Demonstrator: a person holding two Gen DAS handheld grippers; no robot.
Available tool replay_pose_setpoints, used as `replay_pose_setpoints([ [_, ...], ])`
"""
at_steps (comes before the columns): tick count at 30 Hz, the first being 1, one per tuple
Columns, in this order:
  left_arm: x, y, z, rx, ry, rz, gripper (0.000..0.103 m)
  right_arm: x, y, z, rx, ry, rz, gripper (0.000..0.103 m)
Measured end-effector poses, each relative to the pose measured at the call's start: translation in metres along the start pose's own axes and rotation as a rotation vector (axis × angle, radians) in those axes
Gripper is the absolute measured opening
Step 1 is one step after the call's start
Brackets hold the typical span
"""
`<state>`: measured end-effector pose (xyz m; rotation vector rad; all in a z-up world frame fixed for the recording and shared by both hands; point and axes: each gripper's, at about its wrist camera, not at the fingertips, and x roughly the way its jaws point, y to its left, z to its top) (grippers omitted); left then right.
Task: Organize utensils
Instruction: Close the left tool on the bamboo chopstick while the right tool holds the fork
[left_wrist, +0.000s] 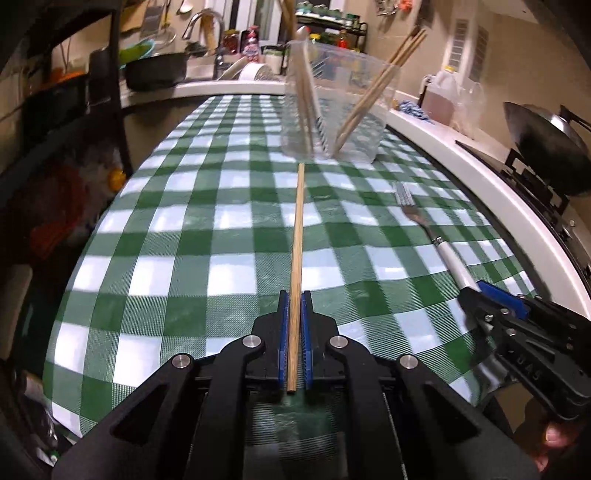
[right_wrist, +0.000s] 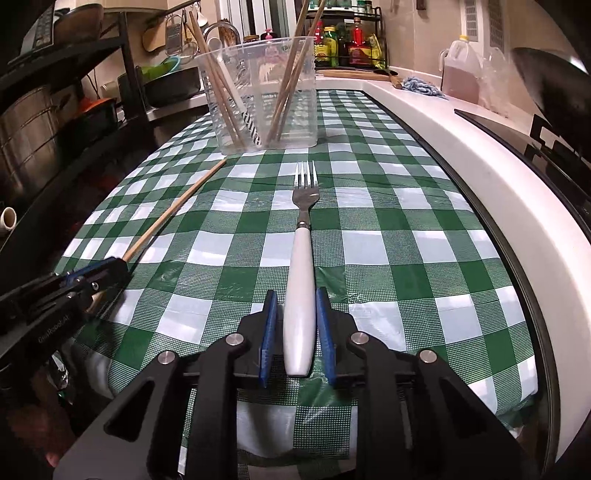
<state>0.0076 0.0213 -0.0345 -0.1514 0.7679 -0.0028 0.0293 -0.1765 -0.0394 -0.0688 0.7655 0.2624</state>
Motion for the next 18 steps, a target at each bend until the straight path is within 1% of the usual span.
replay_pose_setpoints([
  [3, 0.002, -0.002, -0.001, 0.009, -0.01, 0.002, 0.009, 0.0, 0.0, -0.001, 0.003, -0.007, 0.001, 0.022],
  [8, 0.001, -0.009, -0.004, 0.037, -0.033, 0.026, 0.016, 0.0, -0.002, -0.001, -0.001, -0.018, 0.0, 0.022],
  [11, 0.001, -0.013, -0.007, 0.055, -0.051, 0.049, 0.016, -0.001, -0.003, -0.003, 0.0, -0.027, 0.005, 0.022],
  [15, 0.0, -0.013, -0.007, 0.056, -0.065, 0.056, 0.016, -0.001, -0.001, -0.004, -0.009, -0.037, -0.004, 0.023],
  [18, 0.001, -0.015, -0.008, 0.075, -0.075, 0.071, 0.016, -0.002, -0.003, -0.005, -0.004, -0.042, 0.003, 0.022],
])
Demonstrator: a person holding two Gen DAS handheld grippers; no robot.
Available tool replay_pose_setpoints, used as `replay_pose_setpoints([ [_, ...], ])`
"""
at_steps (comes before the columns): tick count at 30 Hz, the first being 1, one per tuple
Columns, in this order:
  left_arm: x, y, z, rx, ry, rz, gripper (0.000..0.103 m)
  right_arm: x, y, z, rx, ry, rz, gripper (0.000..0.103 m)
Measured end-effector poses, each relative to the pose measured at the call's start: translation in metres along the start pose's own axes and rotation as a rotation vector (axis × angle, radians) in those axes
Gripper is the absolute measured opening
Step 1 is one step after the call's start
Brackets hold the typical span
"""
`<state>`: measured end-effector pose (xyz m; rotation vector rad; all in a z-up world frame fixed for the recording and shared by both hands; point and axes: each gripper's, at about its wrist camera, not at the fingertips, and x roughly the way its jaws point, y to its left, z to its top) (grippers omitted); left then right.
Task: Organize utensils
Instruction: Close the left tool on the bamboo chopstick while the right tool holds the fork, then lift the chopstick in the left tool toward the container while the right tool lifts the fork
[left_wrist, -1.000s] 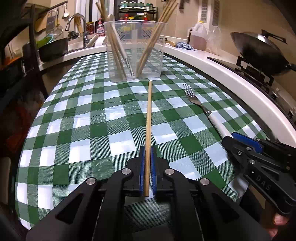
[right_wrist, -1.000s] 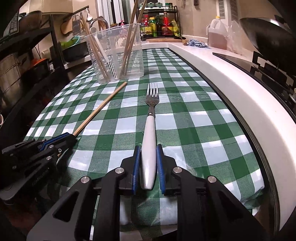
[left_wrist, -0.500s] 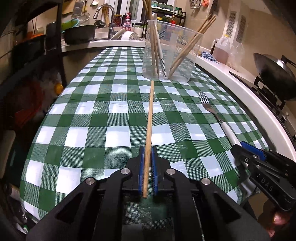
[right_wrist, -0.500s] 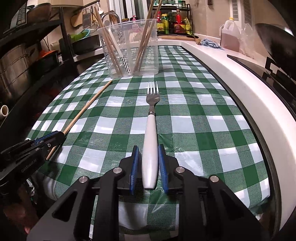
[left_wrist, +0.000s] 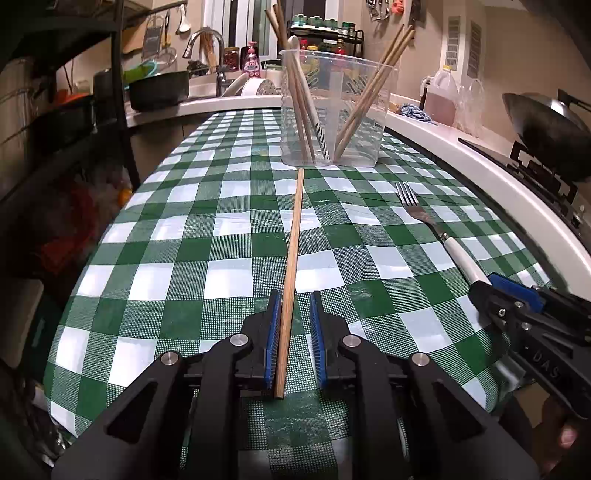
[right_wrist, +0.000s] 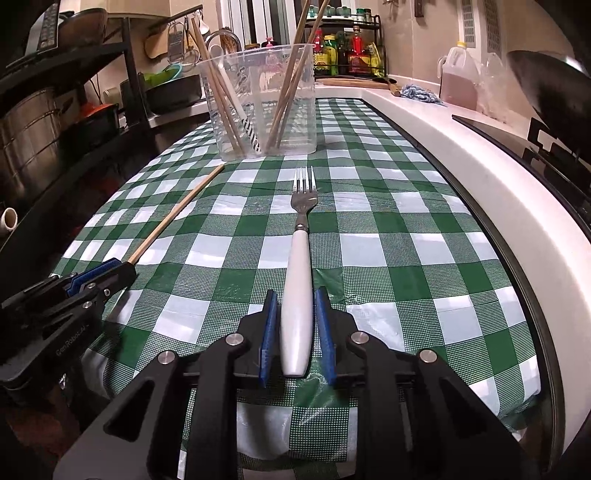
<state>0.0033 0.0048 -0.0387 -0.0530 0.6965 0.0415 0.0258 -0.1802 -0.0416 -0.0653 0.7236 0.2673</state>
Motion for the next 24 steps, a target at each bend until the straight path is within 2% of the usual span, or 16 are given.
replay_pose_setpoints([
  [2, 0.0, -0.001, 0.0, 0.003, -0.002, 0.004, 0.014, 0.0, 0.001, -0.001, -0.005, -0.005, -0.008, 0.02],
  [4, 0.0, 0.0, 0.0, -0.004, 0.0, 0.001, 0.006, 0.0, 0.002, 0.0, -0.012, -0.005, -0.015, 0.018],
  [7, -0.002, 0.003, 0.002, -0.018, 0.006, -0.011, 0.006, 0.0, -0.003, 0.003, 0.011, 0.013, -0.008, 0.017],
  [13, -0.019, 0.002, 0.007, -0.004, -0.044, -0.02, 0.006, -0.016, -0.002, 0.011, 0.002, -0.011, -0.025, 0.017],
  [24, -0.048, 0.001, 0.018, 0.01, -0.136, -0.025, 0.006, -0.053, 0.007, 0.023, -0.048, -0.085, -0.058, 0.017],
])
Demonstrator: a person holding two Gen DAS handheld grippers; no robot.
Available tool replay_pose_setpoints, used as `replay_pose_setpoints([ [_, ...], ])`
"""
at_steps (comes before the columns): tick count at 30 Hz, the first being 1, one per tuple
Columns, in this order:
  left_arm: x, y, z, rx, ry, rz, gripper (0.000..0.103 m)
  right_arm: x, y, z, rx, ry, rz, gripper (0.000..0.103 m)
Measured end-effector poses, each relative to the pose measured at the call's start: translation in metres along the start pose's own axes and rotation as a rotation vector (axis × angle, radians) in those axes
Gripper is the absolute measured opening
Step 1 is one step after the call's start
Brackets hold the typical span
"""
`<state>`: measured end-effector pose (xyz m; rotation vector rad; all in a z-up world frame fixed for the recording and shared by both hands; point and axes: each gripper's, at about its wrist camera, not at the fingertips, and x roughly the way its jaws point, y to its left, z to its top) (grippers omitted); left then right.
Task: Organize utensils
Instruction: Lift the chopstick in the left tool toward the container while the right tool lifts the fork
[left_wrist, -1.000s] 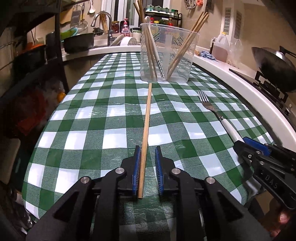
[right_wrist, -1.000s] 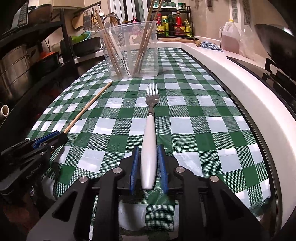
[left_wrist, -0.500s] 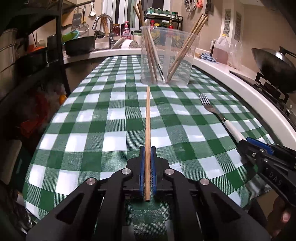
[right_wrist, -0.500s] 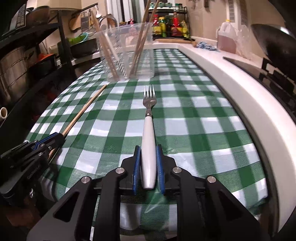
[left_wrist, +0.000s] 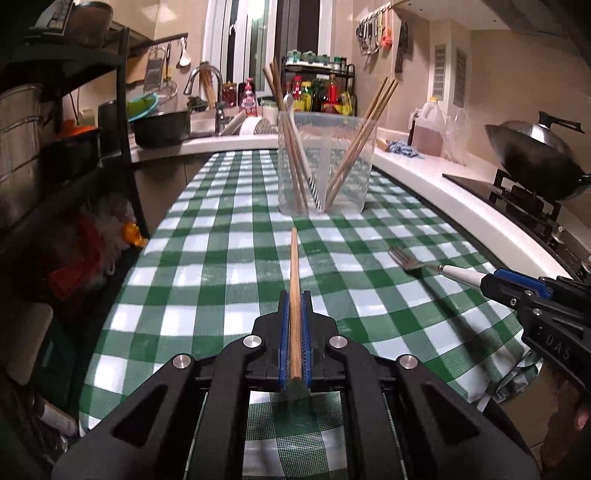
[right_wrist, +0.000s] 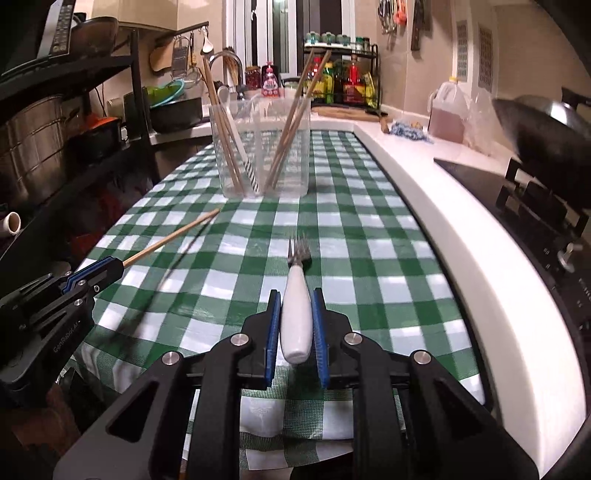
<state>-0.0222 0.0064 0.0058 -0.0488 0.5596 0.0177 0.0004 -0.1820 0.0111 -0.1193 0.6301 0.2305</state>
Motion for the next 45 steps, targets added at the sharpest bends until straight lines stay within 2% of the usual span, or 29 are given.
replay_pose_setpoints([
  [10, -0.022, -0.002, 0.017, 0.014, -0.099, -0.023, 0.006, -0.02, 0.0, 0.012, -0.018, -0.042, 0.0, 0.017],
  [15, -0.028, 0.004, 0.027, -0.01, -0.12, -0.044, 0.006, -0.03, 0.0, 0.021, -0.02, -0.065, 0.009, 0.017],
  [25, -0.037, 0.021, 0.067, -0.066, -0.143, -0.135, 0.006, -0.039, -0.006, 0.046, -0.008, -0.082, 0.033, 0.017],
  [36, -0.038, 0.025, 0.104, -0.037, -0.125, -0.168, 0.006, -0.044, -0.01, 0.08, 0.003, -0.102, 0.063, 0.016],
  [45, -0.041, 0.024, 0.138, -0.009, -0.033, -0.171, 0.006, -0.043, -0.012, 0.099, 0.006, -0.1, 0.089, 0.016],
])
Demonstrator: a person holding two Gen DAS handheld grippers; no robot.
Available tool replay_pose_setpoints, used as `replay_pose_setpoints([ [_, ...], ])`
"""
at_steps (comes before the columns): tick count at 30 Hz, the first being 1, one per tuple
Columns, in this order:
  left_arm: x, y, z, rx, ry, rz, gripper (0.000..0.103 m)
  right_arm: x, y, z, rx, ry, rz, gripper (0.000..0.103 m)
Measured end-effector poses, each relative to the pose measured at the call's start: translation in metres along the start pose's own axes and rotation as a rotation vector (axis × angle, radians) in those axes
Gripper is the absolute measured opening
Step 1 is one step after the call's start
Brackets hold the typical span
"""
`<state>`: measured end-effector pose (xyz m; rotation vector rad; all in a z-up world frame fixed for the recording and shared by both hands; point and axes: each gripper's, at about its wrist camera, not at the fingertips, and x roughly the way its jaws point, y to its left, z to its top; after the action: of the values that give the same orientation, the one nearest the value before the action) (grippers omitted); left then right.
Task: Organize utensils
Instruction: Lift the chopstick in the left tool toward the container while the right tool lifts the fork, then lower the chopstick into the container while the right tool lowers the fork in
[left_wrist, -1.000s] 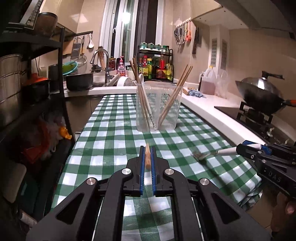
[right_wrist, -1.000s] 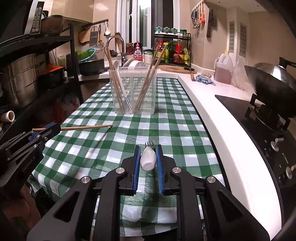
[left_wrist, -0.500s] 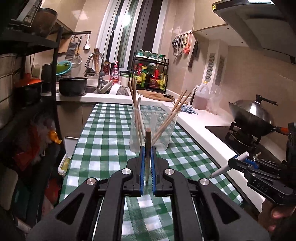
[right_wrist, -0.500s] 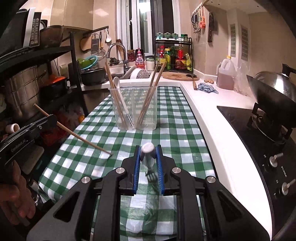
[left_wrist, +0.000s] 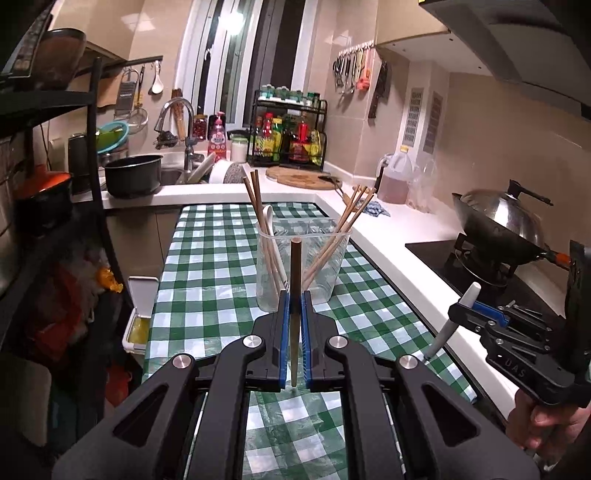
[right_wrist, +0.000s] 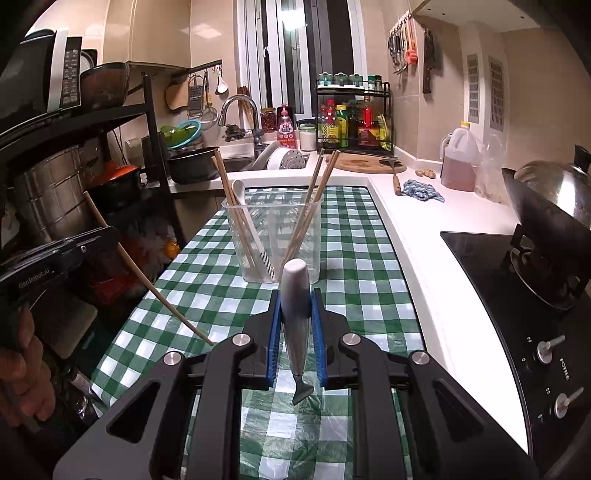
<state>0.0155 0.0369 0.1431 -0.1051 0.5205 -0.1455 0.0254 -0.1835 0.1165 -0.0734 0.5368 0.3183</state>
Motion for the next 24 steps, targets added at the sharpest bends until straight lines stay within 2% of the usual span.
replay_pose_setpoints([
  [9, -0.002, -0.004, 0.03, 0.016, 0.065, 0.009, 0.006, 0.002, 0.001, 0.022, -0.012, -0.006, 0.004, 0.016],
  [17, 0.006, 0.003, 0.04, -0.004, 0.125, 0.013, 0.006, 0.004, 0.0, 0.036, -0.013, 0.013, 0.0, 0.016],
  [24, 0.014, 0.016, 0.06, -0.035, 0.136, -0.004, 0.006, 0.006, -0.007, 0.059, 0.007, 0.029, 0.036, 0.015],
])
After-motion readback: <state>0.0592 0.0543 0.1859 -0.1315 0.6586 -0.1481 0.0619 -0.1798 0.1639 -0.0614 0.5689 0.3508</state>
